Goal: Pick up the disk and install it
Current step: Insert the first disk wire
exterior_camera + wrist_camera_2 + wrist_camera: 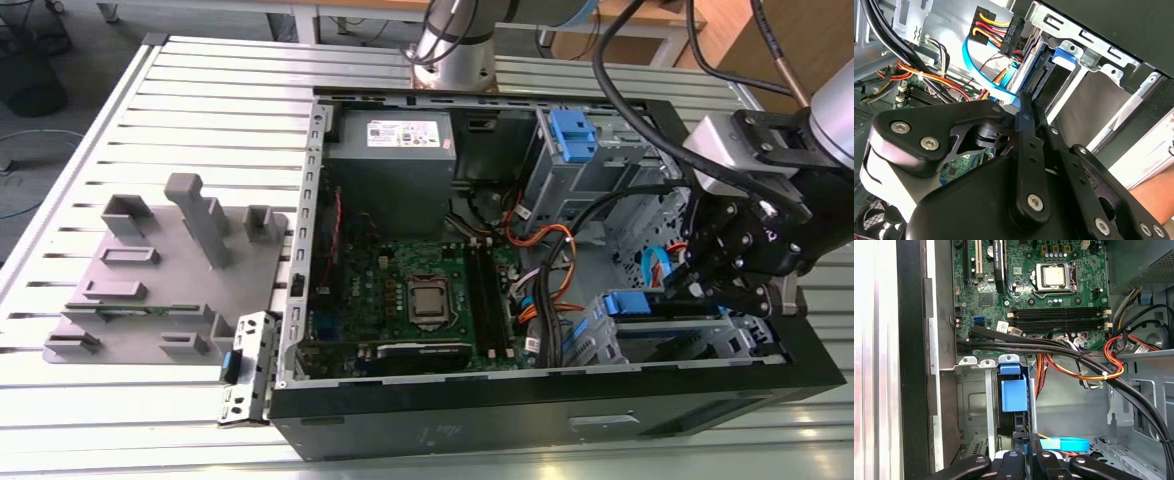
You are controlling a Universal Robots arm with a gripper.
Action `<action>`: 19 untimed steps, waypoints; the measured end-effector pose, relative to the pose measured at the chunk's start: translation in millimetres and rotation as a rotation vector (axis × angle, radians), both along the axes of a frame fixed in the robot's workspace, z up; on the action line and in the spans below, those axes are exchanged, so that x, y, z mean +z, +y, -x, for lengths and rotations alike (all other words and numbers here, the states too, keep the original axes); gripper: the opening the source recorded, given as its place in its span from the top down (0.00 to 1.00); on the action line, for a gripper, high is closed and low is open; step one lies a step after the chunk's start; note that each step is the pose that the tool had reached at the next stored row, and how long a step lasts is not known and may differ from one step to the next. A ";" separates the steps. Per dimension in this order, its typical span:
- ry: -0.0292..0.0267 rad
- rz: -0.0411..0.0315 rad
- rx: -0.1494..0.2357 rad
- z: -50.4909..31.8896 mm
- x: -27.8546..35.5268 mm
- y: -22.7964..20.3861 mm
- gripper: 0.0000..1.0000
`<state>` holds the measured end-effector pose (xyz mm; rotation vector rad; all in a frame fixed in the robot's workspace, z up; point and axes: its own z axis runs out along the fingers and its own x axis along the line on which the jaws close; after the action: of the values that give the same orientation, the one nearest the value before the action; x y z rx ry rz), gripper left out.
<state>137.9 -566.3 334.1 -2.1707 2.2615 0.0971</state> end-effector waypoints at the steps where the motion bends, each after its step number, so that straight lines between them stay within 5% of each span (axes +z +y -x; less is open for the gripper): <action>1: 0.0000 0.0001 0.000 0.0 0.0 0.0 0.84; 19: 0.0000 0.0003 0.000 0.0 -3.8 0.0 0.84</action>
<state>138.0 -566.3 330.3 -2.1709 2.2616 0.0968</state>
